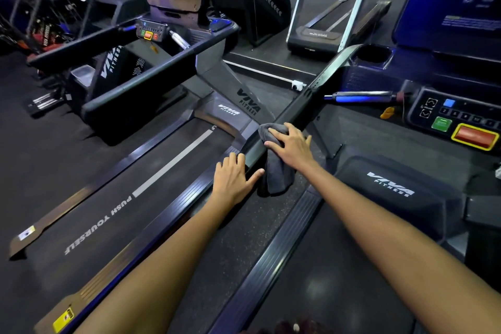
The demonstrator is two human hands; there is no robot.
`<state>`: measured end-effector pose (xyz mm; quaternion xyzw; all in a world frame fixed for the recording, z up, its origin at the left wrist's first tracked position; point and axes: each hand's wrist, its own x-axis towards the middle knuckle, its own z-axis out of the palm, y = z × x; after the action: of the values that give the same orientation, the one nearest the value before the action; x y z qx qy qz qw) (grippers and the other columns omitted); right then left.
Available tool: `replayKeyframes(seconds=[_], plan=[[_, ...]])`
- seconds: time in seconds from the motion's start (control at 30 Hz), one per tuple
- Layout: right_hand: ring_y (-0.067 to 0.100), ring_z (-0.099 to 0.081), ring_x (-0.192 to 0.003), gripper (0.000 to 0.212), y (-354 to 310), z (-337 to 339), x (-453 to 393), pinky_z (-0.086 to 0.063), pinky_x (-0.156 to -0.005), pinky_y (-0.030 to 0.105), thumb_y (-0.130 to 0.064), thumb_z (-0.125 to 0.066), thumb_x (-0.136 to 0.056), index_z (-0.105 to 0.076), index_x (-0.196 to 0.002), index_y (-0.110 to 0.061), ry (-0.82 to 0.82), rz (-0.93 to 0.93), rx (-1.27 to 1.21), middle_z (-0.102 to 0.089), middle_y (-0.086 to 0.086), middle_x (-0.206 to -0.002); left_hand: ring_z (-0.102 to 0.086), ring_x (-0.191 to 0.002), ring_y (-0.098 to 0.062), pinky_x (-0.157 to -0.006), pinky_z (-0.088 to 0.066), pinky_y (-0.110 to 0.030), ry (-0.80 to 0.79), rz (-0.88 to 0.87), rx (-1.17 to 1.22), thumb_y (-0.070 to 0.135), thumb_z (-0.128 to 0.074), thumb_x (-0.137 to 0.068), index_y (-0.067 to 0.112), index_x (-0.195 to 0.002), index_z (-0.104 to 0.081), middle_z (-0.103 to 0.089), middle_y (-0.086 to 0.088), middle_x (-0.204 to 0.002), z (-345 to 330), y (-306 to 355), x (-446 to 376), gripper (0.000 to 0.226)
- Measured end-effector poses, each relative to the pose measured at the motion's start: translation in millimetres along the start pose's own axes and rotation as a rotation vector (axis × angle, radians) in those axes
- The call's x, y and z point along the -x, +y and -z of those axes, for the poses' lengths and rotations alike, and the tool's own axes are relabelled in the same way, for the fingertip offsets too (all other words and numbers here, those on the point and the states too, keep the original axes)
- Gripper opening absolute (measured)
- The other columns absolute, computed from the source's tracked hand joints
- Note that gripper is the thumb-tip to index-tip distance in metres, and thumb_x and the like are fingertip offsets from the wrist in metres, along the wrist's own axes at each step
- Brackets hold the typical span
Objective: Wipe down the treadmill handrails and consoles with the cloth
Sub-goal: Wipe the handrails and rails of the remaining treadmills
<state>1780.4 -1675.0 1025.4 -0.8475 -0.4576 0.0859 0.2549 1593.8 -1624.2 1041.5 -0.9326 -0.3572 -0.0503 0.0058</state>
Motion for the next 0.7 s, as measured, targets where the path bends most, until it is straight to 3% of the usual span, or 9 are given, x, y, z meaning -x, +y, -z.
replayKeyframes(seconds=[0.07, 0.13, 0.23, 0.33, 0.5, 0.7], plan=[[0.034, -0.033, -0.129, 0.051, -9, -9, 5, -0.027, -0.106, 0.055, -0.053, -0.050, -0.089, -0.047, -0.136, -0.032, 0.052, -0.013, -0.040, -0.031, 0.010, -0.143, -0.040, -0.126, -0.028, -0.101, -0.032, -0.039, -0.036, -0.027, 0.003, 0.065, -0.030, -0.091, 0.007, -0.134, -0.037, -0.036, -0.015, -0.144, -5, 10, -9, 0.073], [0.035, -0.040, -0.121, 0.048, -12, -20, 18, -0.034, -0.101, 0.051, -0.047, -0.050, -0.091, -0.047, -0.136, -0.031, 0.111, 0.015, -0.015, -0.035, 0.012, -0.137, -0.025, -0.141, -0.025, -0.112, -0.024, -0.042, -0.084, -0.045, -0.003, 0.069, -0.024, -0.089, 0.007, -0.148, -0.017, -0.016, -0.012, -0.157, -9, 14, -14, 0.086], [0.036, -0.045, -0.112, 0.041, 3, -17, 12, -0.041, -0.093, 0.051, -0.039, -0.051, -0.092, -0.052, -0.132, -0.028, 0.141, 0.072, 0.016, -0.041, 0.014, -0.130, -0.018, -0.144, -0.021, -0.115, -0.019, -0.043, -0.105, -0.054, 0.004, 0.080, -0.003, -0.077, 0.009, -0.151, -0.006, -0.009, -0.007, -0.159, -12, 11, -15, 0.102], [0.036, -0.042, -0.116, 0.038, 9, 1, -16, -0.038, -0.098, 0.051, -0.037, -0.050, -0.093, -0.054, -0.130, -0.027, 0.146, -0.050, -0.011, -0.037, 0.014, -0.131, -0.018, -0.144, -0.021, -0.115, -0.021, -0.044, -0.103, -0.072, -0.015, 0.086, 0.013, -0.065, 0.009, -0.151, -0.006, -0.012, -0.007, -0.158, -12, 11, -15, 0.117], [0.034, -0.036, -0.121, 0.038, -13, -3, -16, -0.032, -0.101, 0.054, -0.040, -0.048, -0.093, -0.054, -0.129, -0.029, 0.136, -0.075, 0.021, -0.036, 0.013, -0.133, -0.015, -0.145, -0.023, -0.114, -0.018, -0.045, -0.098, -0.055, 0.004, 0.090, 0.005, -0.062, 0.010, -0.151, -0.006, -0.011, -0.007, -0.159, -12, 13, -16, 0.120], [0.029, -0.043, -0.112, 0.038, 10, 1, -4, -0.037, -0.092, 0.048, -0.045, -0.047, -0.093, -0.054, -0.129, -0.036, 0.107, 0.188, 0.136, -0.043, 0.010, -0.126, -0.019, -0.144, -0.023, -0.113, -0.021, -0.046, -0.102, -0.051, -0.052, 0.087, -0.007, -0.066, 0.008, -0.151, -0.007, -0.015, -0.008, -0.158, -13, 15, -15, 0.116]])
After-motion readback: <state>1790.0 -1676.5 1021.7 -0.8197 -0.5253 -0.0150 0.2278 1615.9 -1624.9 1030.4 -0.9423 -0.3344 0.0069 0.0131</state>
